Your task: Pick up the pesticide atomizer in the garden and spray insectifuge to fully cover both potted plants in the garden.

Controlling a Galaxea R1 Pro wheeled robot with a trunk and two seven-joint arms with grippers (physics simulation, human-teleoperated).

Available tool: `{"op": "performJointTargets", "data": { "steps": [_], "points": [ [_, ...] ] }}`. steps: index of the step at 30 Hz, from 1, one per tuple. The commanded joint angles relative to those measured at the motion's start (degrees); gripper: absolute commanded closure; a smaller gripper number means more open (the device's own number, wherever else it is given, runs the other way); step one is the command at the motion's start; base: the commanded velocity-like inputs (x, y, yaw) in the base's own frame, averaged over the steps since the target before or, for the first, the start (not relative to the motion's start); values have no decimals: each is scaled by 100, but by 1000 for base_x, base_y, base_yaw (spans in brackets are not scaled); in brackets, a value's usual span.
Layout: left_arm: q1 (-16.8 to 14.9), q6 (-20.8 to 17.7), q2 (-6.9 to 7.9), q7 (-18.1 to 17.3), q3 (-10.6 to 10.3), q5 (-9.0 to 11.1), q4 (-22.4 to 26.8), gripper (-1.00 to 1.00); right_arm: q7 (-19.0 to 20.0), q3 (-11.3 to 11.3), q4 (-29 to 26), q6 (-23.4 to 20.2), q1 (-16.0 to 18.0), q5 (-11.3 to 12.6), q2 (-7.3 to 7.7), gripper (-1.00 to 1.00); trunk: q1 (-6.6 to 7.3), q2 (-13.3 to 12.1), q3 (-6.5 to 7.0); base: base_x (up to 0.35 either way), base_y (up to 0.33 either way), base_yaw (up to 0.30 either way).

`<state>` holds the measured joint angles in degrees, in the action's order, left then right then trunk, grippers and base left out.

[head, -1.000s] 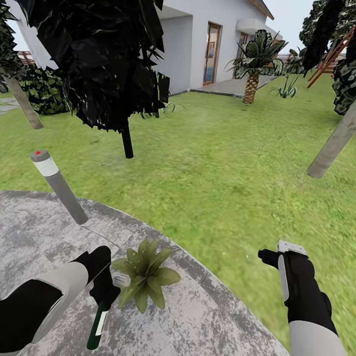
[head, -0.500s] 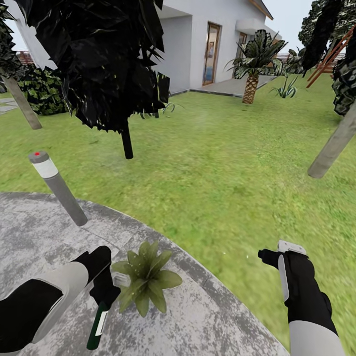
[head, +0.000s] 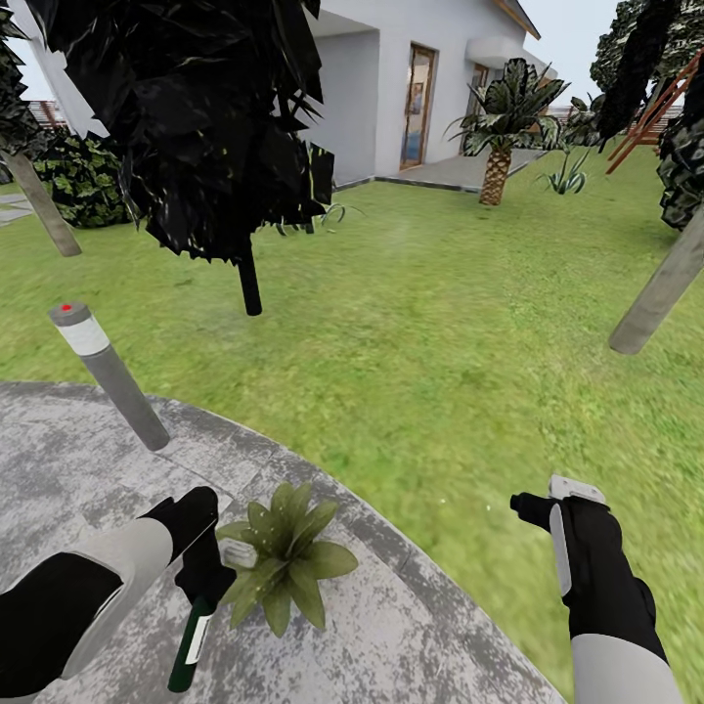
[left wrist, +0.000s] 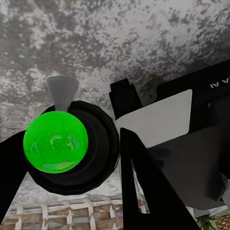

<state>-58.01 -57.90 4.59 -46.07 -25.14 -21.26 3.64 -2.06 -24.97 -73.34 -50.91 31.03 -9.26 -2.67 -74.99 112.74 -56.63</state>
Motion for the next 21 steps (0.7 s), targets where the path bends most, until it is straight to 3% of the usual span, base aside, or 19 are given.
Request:
{"op": "performJointTargets", "data": {
  "steps": [1,9,13,16,21],
  "points": [
    [2,-20,11,-61,1,-53,14,100,12,-8,-6,-24,3,-32,-5,-100,1,2,-5,0,0,0],
    [43,-20,51,-58,-45,-68,10,100,12,-8,-2,-24,6,-32,-5,-100,1,2,-5,0,0,0],
    [-19,-28,74,-75,-667,-64,-9,100,12,-8,-5,-24,3,-35,-5,-100,1,2,-5,0,0,0],
    [-253,-29,77,-77,-826,-69,-25,100,12,-8,-5,-24,5,-39,-5,-100,1,2,-5,0,0,0],
    [-410,-29,84,-78,-842,-71,-30,100,12,-8,-2,-24,1,-40,-5,-100,1,2,-5,0,0,0]
  ]
}}
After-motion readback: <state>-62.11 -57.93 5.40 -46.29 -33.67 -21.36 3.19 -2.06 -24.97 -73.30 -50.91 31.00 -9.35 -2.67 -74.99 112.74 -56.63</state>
